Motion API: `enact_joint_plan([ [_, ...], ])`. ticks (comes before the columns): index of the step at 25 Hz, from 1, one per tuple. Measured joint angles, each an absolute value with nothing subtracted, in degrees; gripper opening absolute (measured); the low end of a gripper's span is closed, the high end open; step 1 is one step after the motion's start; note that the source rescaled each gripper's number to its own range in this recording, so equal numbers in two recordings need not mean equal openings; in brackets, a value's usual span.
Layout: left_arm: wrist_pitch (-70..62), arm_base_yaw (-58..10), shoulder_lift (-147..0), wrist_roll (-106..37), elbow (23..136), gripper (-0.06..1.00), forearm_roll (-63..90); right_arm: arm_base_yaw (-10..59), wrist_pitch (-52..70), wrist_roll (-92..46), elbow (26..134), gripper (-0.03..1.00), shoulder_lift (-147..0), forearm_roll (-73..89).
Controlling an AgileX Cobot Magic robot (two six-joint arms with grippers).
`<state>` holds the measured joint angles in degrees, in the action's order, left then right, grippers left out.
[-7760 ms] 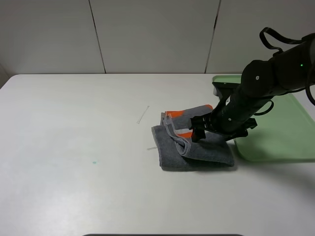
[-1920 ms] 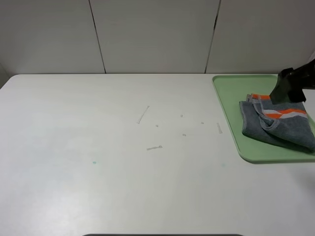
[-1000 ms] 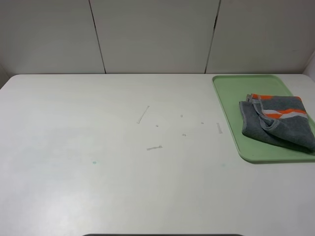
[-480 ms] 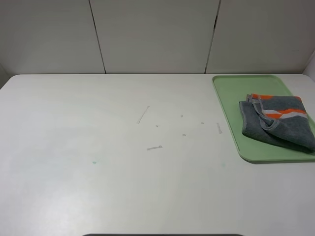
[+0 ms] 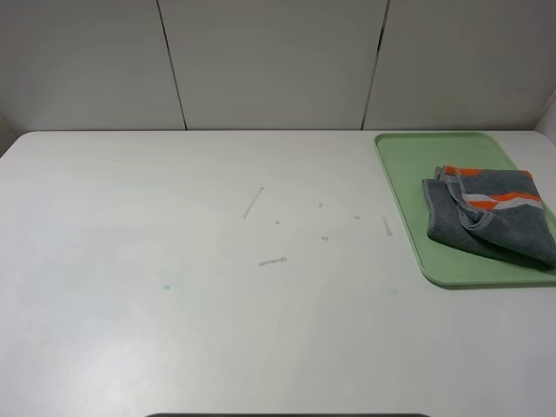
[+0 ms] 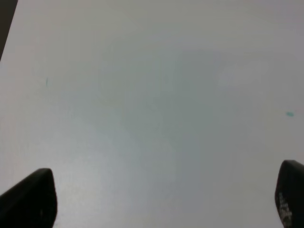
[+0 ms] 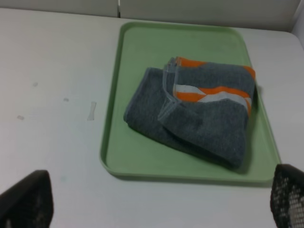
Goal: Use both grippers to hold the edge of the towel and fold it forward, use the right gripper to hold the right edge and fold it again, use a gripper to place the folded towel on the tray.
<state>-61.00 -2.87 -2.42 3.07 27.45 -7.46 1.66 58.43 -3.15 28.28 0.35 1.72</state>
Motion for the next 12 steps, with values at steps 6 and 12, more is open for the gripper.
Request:
enact_joint_plan([
  [6,-61.00,-2.87,-2.42,3.07,27.45,0.92,-7.46,1.60,58.43,-3.15,28.28,1.00,0.35,1.72],
  [12,-61.00,-2.87,-2.42,3.07,27.45,0.92,-7.46,1.60,58.49,-3.02,28.28,1.00,0.35,1.71],
])
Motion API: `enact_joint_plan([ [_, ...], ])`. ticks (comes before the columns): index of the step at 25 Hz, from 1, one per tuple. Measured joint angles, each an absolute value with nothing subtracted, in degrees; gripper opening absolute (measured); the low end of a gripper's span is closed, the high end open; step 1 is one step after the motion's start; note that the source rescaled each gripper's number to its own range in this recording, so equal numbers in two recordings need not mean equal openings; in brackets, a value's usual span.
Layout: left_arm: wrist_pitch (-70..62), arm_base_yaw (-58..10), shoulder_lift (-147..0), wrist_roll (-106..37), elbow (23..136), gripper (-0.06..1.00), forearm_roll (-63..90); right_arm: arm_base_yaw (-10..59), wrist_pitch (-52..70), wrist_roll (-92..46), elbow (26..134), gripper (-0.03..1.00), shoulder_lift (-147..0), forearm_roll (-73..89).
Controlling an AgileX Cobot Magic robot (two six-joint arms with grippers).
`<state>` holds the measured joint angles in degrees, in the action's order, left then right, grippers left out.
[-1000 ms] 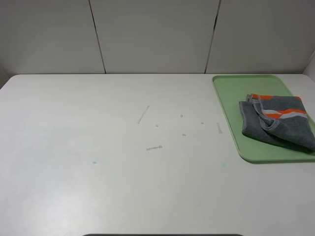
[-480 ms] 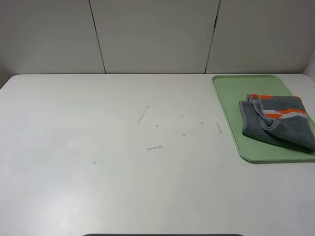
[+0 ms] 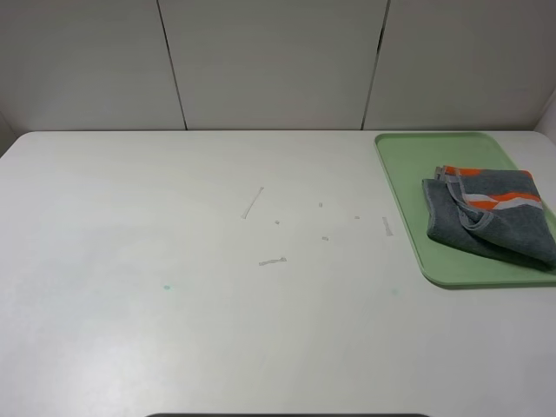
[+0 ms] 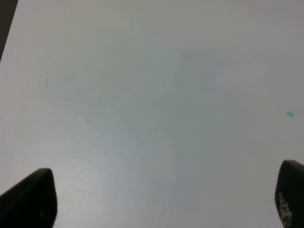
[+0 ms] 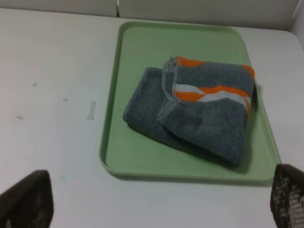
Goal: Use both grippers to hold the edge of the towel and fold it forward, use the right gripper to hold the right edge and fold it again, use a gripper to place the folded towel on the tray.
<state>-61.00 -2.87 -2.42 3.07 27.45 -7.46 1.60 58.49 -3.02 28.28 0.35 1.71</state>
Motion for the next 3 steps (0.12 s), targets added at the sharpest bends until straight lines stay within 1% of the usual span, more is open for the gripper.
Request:
enact_joint_plan([
  [3,-61.00,-2.87,-2.42,3.07,27.45,0.92,-7.46,1.60,58.49,-2.98,28.28,1.00,0.35,1.71],
])
